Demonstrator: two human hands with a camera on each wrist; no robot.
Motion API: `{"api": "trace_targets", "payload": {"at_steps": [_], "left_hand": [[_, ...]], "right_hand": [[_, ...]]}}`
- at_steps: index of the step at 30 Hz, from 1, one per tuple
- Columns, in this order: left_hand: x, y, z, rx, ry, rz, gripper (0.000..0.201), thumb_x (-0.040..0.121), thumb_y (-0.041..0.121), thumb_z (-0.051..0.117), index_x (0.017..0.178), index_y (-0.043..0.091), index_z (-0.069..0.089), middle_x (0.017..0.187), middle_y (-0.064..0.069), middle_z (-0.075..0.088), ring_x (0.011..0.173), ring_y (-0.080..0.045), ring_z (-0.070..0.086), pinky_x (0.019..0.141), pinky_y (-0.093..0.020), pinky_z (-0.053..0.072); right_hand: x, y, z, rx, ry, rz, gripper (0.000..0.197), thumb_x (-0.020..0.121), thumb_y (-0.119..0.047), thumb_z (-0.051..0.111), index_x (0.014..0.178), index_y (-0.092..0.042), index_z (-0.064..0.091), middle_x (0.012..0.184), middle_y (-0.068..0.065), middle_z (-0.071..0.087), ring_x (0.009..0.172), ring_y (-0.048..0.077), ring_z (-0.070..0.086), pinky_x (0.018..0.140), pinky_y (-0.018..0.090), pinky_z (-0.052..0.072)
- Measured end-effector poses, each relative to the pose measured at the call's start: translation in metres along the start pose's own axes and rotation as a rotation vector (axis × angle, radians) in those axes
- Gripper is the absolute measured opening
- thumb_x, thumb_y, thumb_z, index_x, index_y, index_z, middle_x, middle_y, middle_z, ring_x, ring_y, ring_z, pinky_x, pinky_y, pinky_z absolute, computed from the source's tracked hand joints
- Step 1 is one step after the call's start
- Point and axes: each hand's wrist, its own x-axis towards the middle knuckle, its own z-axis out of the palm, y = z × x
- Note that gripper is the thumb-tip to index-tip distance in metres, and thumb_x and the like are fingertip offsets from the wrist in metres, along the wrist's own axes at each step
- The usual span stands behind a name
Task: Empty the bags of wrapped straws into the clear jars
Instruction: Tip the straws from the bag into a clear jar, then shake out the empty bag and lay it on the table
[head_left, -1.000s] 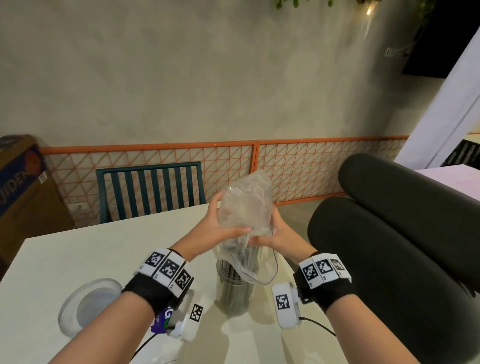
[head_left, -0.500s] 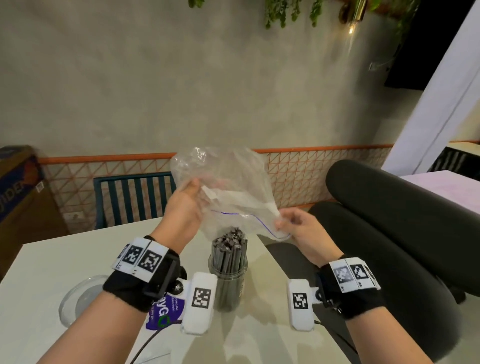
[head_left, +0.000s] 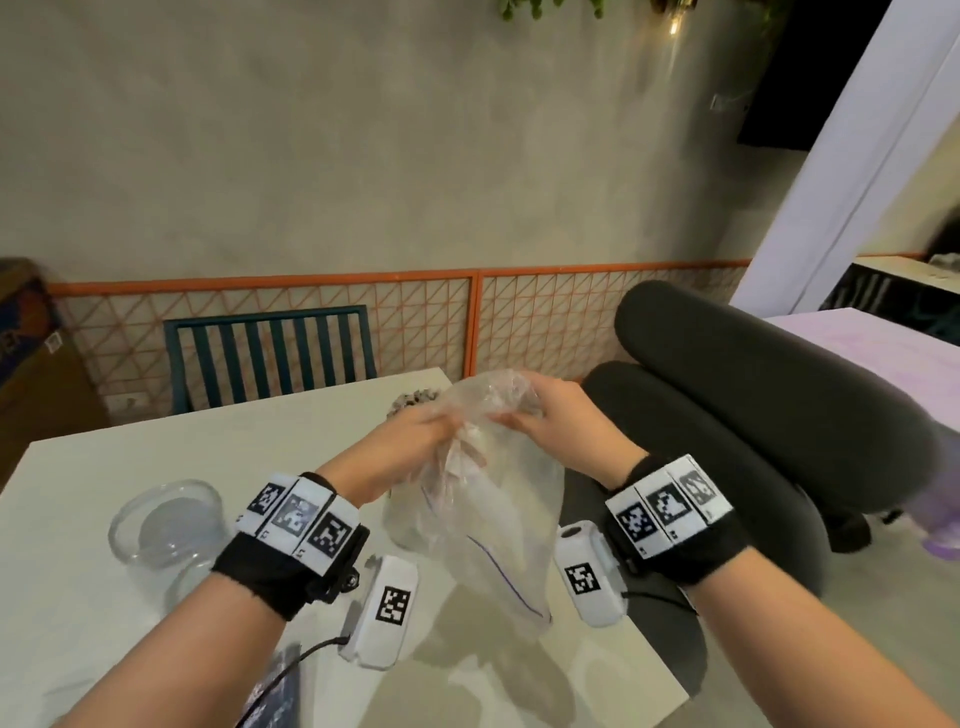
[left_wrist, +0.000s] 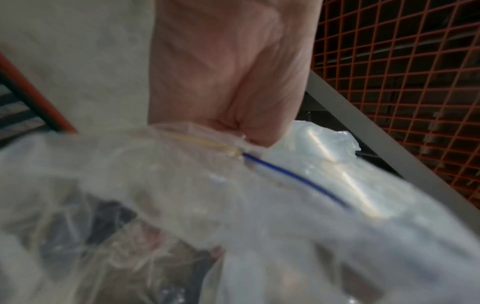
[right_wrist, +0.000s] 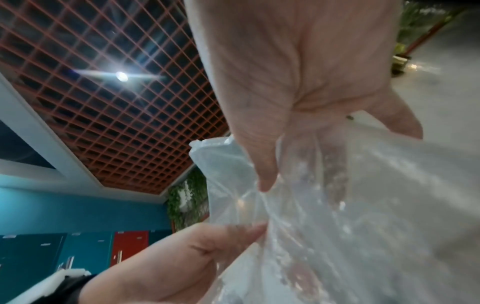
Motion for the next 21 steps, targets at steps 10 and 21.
{"api": "trace_targets", "payload": {"at_steps": [10,21], "left_hand": [[-0.061,-0.109,0.032,0.165,0.004,-0.15,0.009,0.09,0.03,0.057,0.09,0.024,0.064,0.089,0.006,0.071,0.087,-0.014,0.065,0.063,-0.021,0.045],[-0.085,-0.096,0.053,0.103,0.093,-0.146,0.068,0.081,0.038,0.066,0.138,0.024,0.032,0.123,0.012,0.047,0.118,-0.006,0.044,0.092,-0.017,0.036]], "right_hand": [[-0.029,0.043,0.004,-0.244,0.149,0.176,0.037,0.088,-0.042,0.058,0.112,-0.013,0.062,0.1,0.013,0.07,0.097,0.031,0.063,0.081,0.04,0.051],[-0.042,0.018,0.03,-0.207,-0.059,0.118,0.04,0.085,-0.045,0.061,0.099,-0.007,0.06,0.095,0.01,0.065,0.09,0.026,0.06,0.071,0.034,0.043]]}}
